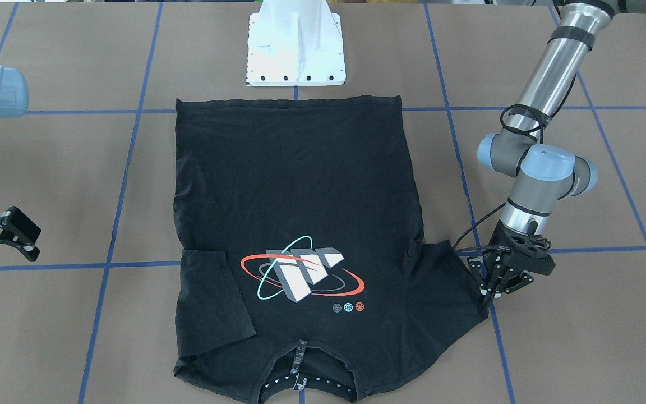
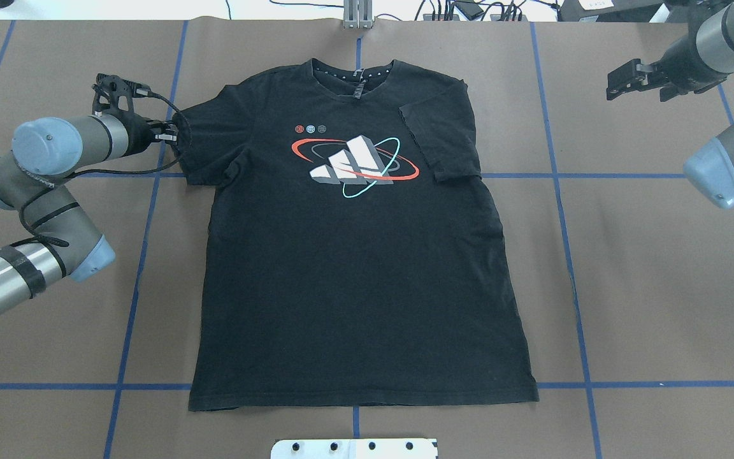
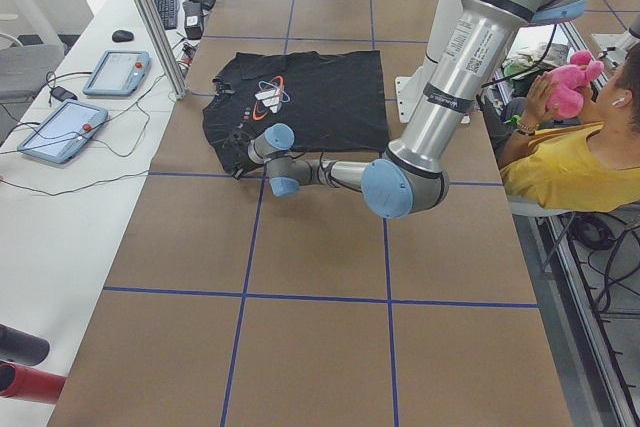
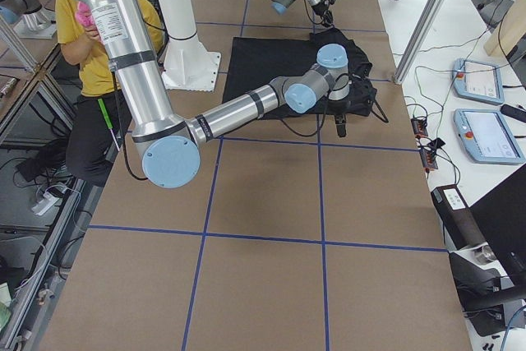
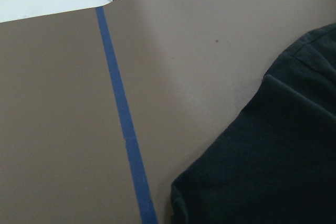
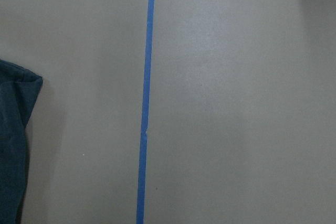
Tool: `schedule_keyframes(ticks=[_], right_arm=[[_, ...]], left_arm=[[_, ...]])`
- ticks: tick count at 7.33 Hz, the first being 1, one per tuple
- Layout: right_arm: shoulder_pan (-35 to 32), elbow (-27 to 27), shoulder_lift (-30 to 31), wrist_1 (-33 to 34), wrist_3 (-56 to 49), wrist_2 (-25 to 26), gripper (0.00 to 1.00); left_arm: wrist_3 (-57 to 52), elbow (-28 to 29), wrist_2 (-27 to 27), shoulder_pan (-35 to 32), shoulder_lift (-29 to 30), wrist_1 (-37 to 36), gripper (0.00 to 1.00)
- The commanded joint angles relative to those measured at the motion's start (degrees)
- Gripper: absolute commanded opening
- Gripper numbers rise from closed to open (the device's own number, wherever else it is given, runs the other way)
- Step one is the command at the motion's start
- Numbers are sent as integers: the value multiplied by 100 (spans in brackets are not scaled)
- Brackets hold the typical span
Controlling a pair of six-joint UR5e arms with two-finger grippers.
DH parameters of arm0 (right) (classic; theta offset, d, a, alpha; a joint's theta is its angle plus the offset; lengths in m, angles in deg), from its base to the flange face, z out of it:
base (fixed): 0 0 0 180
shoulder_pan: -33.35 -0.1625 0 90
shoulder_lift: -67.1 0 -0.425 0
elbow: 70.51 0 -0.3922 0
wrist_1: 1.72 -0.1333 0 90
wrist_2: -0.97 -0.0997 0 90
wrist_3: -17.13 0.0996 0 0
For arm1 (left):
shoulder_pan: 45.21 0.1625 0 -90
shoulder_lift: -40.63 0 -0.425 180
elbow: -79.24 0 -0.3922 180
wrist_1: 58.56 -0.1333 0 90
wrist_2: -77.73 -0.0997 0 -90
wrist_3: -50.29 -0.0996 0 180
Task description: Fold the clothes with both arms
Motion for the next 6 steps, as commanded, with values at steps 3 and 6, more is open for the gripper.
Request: schedule_keyframes(ticks=[3, 6], right_arm=[[0, -6, -9, 0, 11, 13, 100], [9, 2, 0, 0, 20, 13, 100]], left_arm=[[37, -1212, 752, -254, 60, -947, 0], [1333, -1754, 717, 138, 962, -2707, 0]])
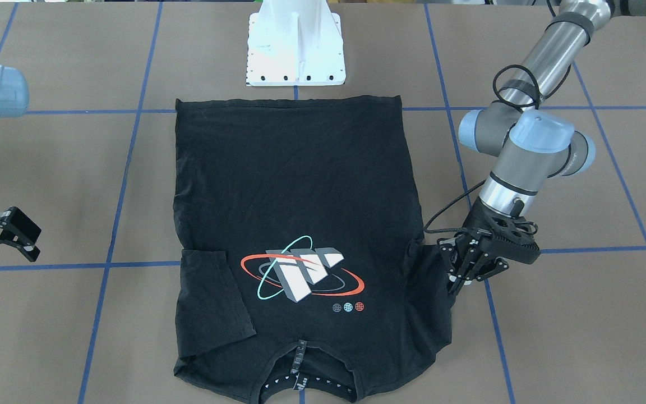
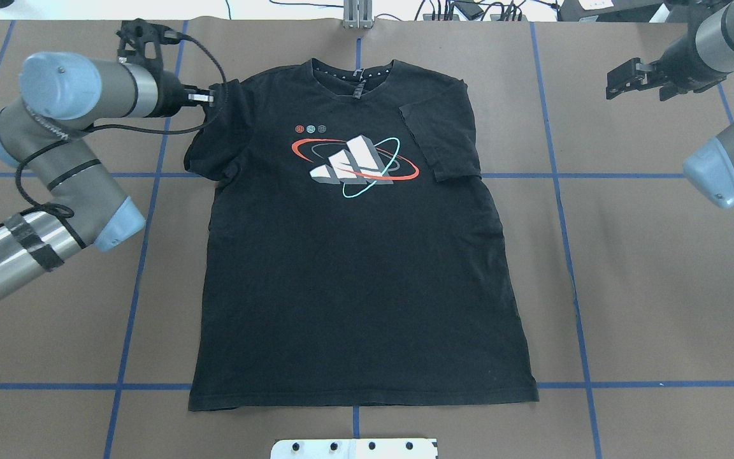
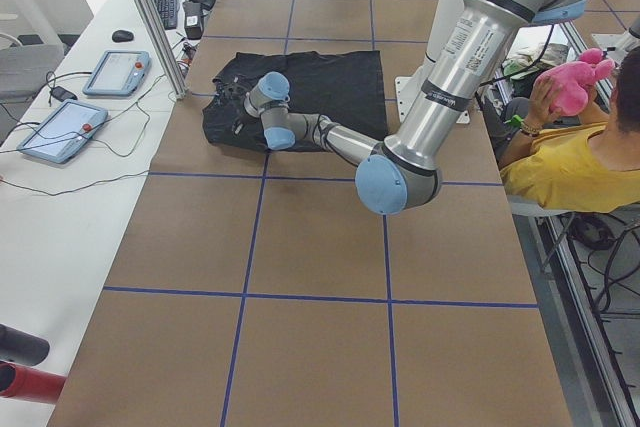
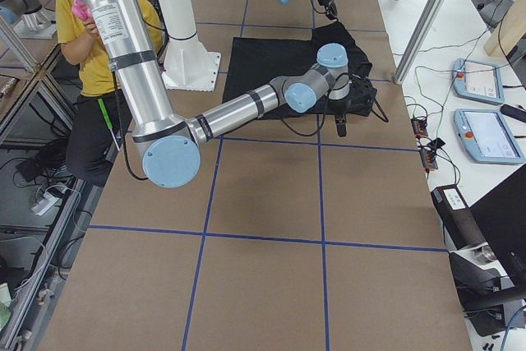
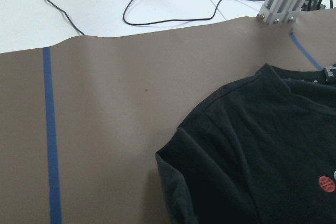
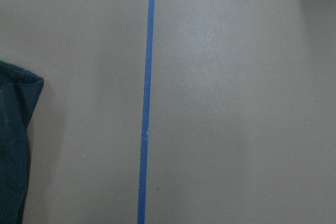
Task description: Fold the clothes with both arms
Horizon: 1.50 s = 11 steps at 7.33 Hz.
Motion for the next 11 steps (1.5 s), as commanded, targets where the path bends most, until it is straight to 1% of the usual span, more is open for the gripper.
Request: schedule_keyframes(ticks=[1, 2, 3, 4, 6, 7, 8, 9, 10, 11], right_arm=[[-3, 8, 5, 0, 12, 0, 100], [6, 8, 5, 0, 12, 9, 100], [-3, 8, 5, 0, 12, 9, 100], [-3, 8, 5, 0, 12, 9, 100], [6, 8, 5, 0, 12, 9, 100], [6, 8, 13, 0, 12, 9, 100], [6, -1, 5, 0, 20, 9, 100], [6, -27, 13, 0, 64, 1, 100], [14, -123, 22, 0, 369, 0, 100], [136, -350, 66, -9, 746, 9, 100]], left_arm=[[830, 210, -53, 493, 789, -664, 0], [990, 657, -184, 609, 1141, -665, 0], [1000, 1096, -499, 784, 1405, -621, 0], [1000, 1266, -572, 847, 1530, -612, 0], [992, 1303, -563, 839, 1566, -612, 0], [939, 1259, -555, 812, 1566, -577, 64], [921, 1085, -555, 795, 1523, -577, 100], [895, 717, -502, 734, 1461, -638, 100], [634, 296, -493, 716, 1156, -682, 100], [379, -265, -267, 698, 814, -978, 100]])
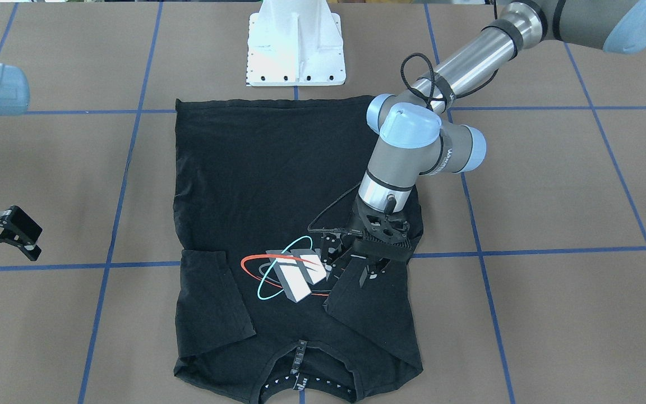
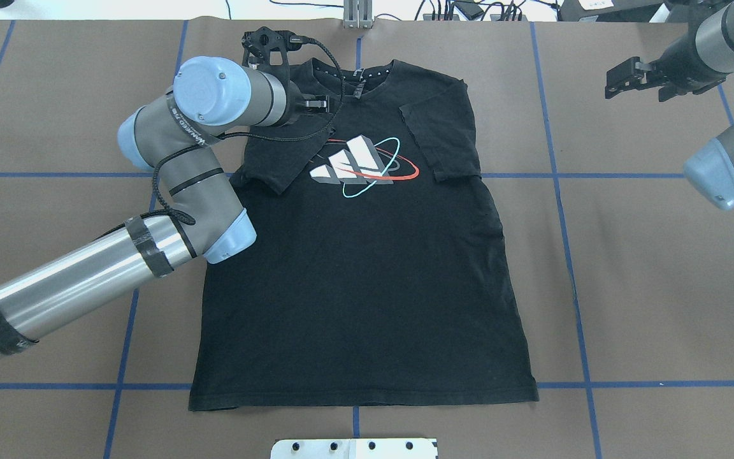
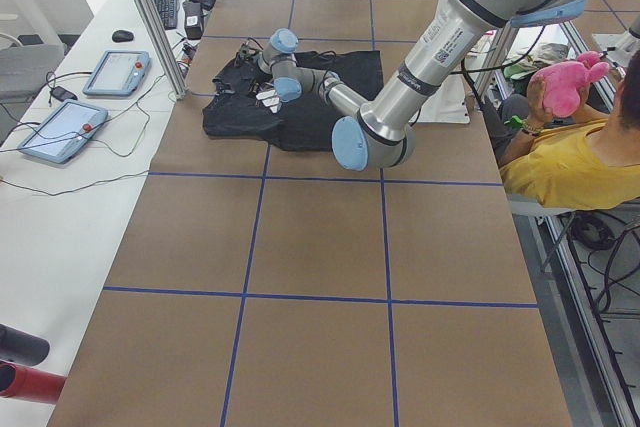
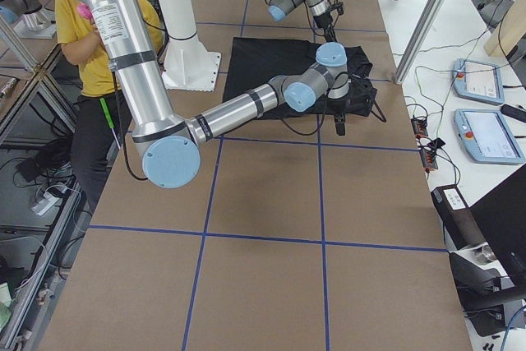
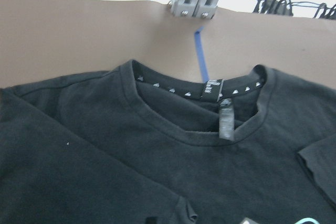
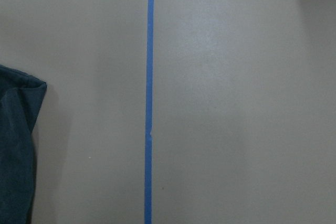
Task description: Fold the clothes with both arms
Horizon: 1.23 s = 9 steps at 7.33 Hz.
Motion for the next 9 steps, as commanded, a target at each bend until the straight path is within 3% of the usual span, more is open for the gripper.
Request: schedule_keyframes(ticks=[1, 5, 7, 9], right_arm=[[356, -592, 280, -16, 739, 58, 100], [2084, -2428, 1572, -7, 2373, 1487, 100], [3445, -2870, 1960, -7, 3365, 2698, 100], [4660, -3038, 2067, -7, 4131, 3763, 100]], left_arm=[[-332, -1340, 450, -36, -704, -732, 100], [-254, -3760, 882, 43, -2760, -913, 100], [115, -4176, 823, 418, -3534, -834, 100], [824, -4388, 176, 1251, -3958, -825, 100]])
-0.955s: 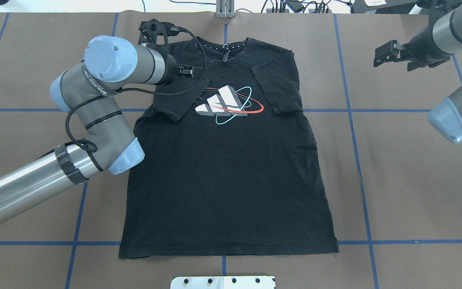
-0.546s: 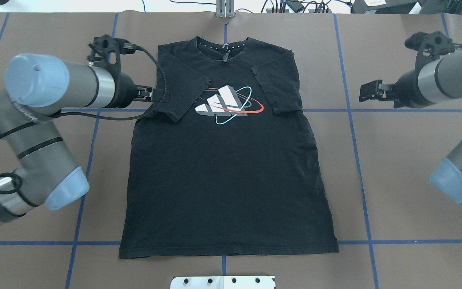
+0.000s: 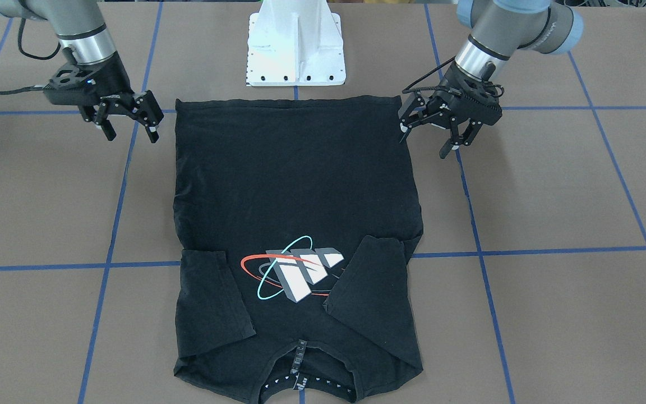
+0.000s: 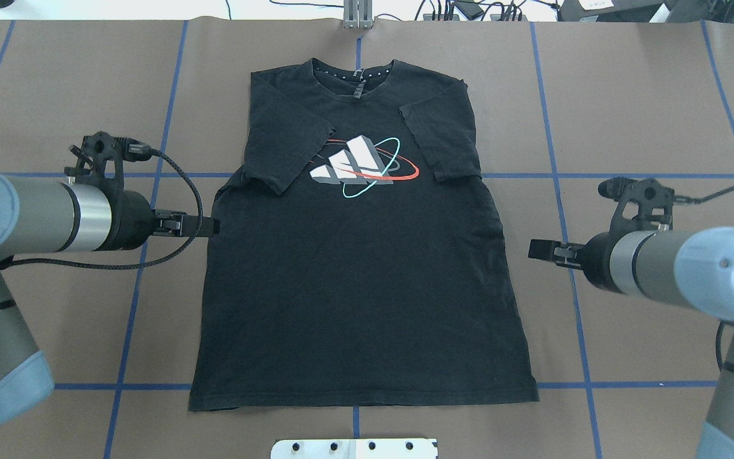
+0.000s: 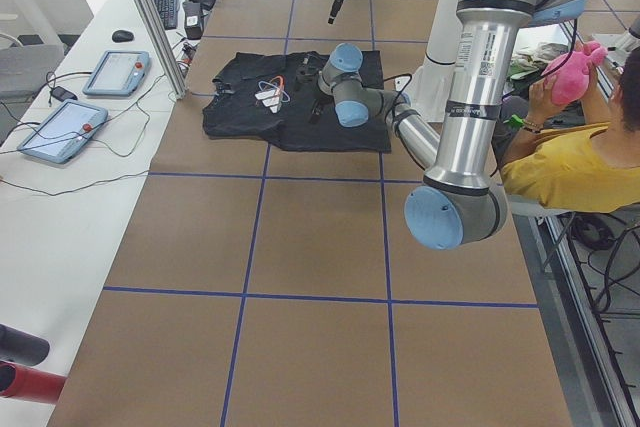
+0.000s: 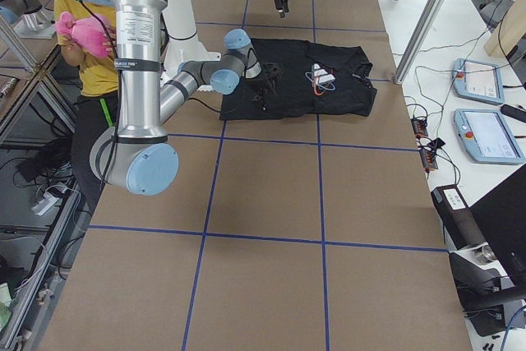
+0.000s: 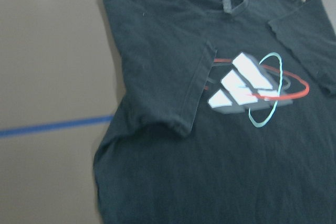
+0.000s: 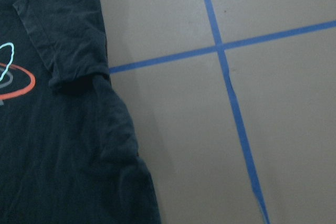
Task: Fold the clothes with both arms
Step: 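Lower both grippers toward the bottom hem corners of the black shirt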
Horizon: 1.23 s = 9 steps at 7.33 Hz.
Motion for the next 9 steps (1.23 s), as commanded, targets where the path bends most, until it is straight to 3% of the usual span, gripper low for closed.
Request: schedule_keyframes(ticks=[1, 3, 5, 7, 9], right_arm=[[1212, -363, 350, 0, 739, 991, 100], [1612, -638, 572, 9, 899, 1284, 100], [1613, -638, 572, 9, 900, 1311, 100], [1613, -638, 572, 9, 900, 1354, 100], [1613, -638, 572, 9, 891, 1355, 100]], left_arm=[[740, -156, -612, 903, -559, 192, 100], [1566, -148, -1420, 1974, -1245, 843, 100], [2130, -130, -1712, 2618, -1265, 836, 100], [2526, -113, -1941, 3014, -1247, 836, 77], [2528, -60, -1942, 3060, -1256, 827, 67]])
